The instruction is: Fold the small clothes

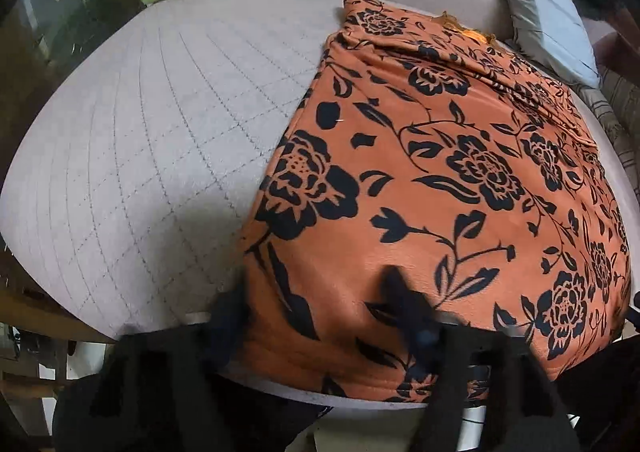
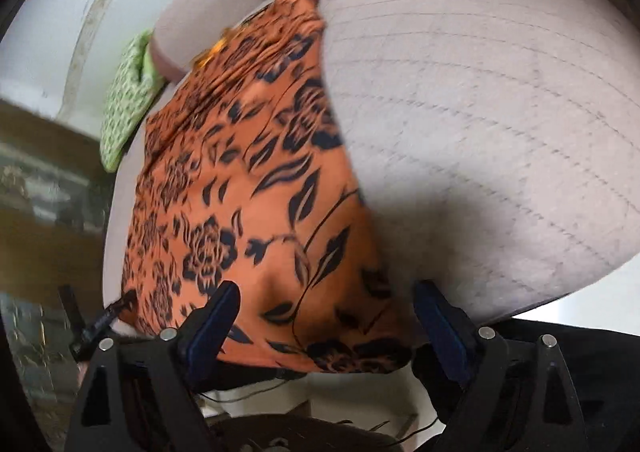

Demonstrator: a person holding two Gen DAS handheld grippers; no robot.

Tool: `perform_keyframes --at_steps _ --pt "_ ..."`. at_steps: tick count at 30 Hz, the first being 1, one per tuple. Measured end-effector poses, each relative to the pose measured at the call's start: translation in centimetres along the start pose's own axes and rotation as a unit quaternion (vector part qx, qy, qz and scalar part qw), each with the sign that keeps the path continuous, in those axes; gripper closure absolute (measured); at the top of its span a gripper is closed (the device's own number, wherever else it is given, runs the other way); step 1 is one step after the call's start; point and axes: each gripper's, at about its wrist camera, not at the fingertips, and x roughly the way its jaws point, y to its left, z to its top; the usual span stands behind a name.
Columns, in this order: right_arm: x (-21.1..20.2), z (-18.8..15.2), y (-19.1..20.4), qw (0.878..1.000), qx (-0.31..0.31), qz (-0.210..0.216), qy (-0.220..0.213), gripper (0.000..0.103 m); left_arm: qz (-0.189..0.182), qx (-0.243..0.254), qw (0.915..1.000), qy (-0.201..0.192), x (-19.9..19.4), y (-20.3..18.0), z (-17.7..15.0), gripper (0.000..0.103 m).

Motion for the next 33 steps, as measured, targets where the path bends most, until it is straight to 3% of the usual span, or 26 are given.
perform_keyframes --at_steps 1,2,3,4,6,8,10,11,13,14,15,16,17,18,19,22,24,25,26,27,28,29,32,33 --pt "0.1 0.1 -0.3 1.0 0.016 -0.016 0.004 0.038 -0.008 -0.002 1.0 0.001 -0.4 -0.1 -0.6 0.088" --pt "0.2 0.1 -0.4 1.0 0.019 -0.022 0.011 0.05 -0.018 -0.004 0.9998 0.004 -0.5 -0.1 -0.4 0.094" --pt "0.3 0.1 -0.4 0.999 0.018 -0.026 0.016 0.092 -0.016 -0.004 0.9998 0.004 -0.8 -0.2 -0.3 0.094" --pt "0.5 0.0 -0.5 0.999 0.023 -0.015 0.023 0.098 -0.015 -0.004 0.9999 0.003 -0.9 -0.3 -0.2 0.095" --pt "-0.8 -0.6 0.0 0.999 0.022 -0.02 0.015 0.098 -0.017 -0.013 0.9997 -0.009 -2.3 -0.3 -0.4 0.095" --pt "-4.0 -1.3 1.1 0.999 0.021 0.009 -0.022 0.099 -0.035 -0.016 0.998 -0.05 -5.8 -0.2 -1.0 0.095" --pt "-5.7 -1.4 1.4 0.998 0.03 0.017 -0.046 0.098 -0.027 -0.02 0.9975 -0.062 -6.8 -0.2 -1.0 0.094" --pt "-5.2 -1.3 0.9 0.998 0.04 0.011 -0.037 0.096 -0.025 -0.025 0.9987 -0.037 -5.4 0.0 -0.9 0.093" --pt "-2.1 -1.1 -0.6 0.997 0.058 -0.044 0.014 0.094 -0.005 -0.031 0.9992 0.024 -1.8 0.4 -0.9 0.087" --pt "-1.1 -1.3 -0.9 0.996 0.067 -0.047 0.029 0.094 -0.005 -0.044 0.9981 0.042 -0.4 0.9 -1.2 0.08" --pt "-1.2 -1.7 -0.7 0.997 0.067 -0.021 0.02 0.094 -0.01 -0.05 0.9982 0.03 -0.5 1.2 -1.3 0.078" --pt "-1.7 -1.9 -0.2 0.998 0.057 -0.01 0.005 0.079 -0.013 -0.053 0.9983 0.018 -1.0 1.4 -1.5 0.064" --pt "-2.0 -1.9 0.2 0.999 0.049 -0.007 -0.005 0.064 -0.015 -0.055 0.9983 0.011 -1.5 1.5 -1.6 0.04" --pt "-2.5 -1.9 0.6 0.999 0.042 -0.009 -0.019 0.02 -0.019 -0.055 0.9983 0.006 -1.7 1.6 -1.6 0.033" --pt "-2.8 -1.8 0.8 0.998 0.04 -0.001 -0.039 0.015 -0.023 -0.051 0.9984 0.0 -1.8 1.6 -1.6 0.032" --pt "-2.7 -1.2 1.1 0.998 0.038 -0.011 -0.047 0.015 -0.012 -0.028 0.9995 -0.001 -1.7 0.9 -1.8 0.032" --pt "-1.1 -1.1 1.0 0.999 0.03 -0.009 -0.021 0.016 0.0 -0.016 0.9999 -0.001 -1.3 0.3 -1.7 0.034" --pt "-0.2 -1.3 1.0 0.999 0.033 -0.004 -0.001 0.023 0.0 -0.011 0.9999 0.002 -1.0 0.3 -1.8 0.043" --pt "-0.1 -1.7 0.8 0.999 0.033 0.003 0.005 0.036 -0.005 -0.01 0.9999 0.008 -0.7 0.2 -1.8 0.049" --pt "0.3 -1.8 1.2 1.0 0.027 0.008 0.007 0.076 -0.009 -0.012 0.9999 0.008 -0.9 0.4 -1.9 0.05" --pt "0.1 -1.9 1.8 1.0 0.015 0.01 -0.002 0.089 -0.008 -0.01 0.9999 0.005 -1.1 0.4 -2.0 0.057" --pt "-0.3 -2.1 2.1 1.0 0.006 0.012 -0.011 0.09 -0.009 -0.007 0.9999 0.004 -1.2 0.2 -2.1 0.064" --pt "-0.9 -1.6 2.7 0.999 0.005 0.01 -0.03 0.09 -0.002 0.003 1.0 0.0 -1.4 -0.2 -2.3 0.069" --pt "-0.3 -1.4 2.2 1.0 0.014 -0.01 -0.022 0.089 -0.001 0.003 1.0 -0.001 -1.1 -0.3 -2.0 0.069"
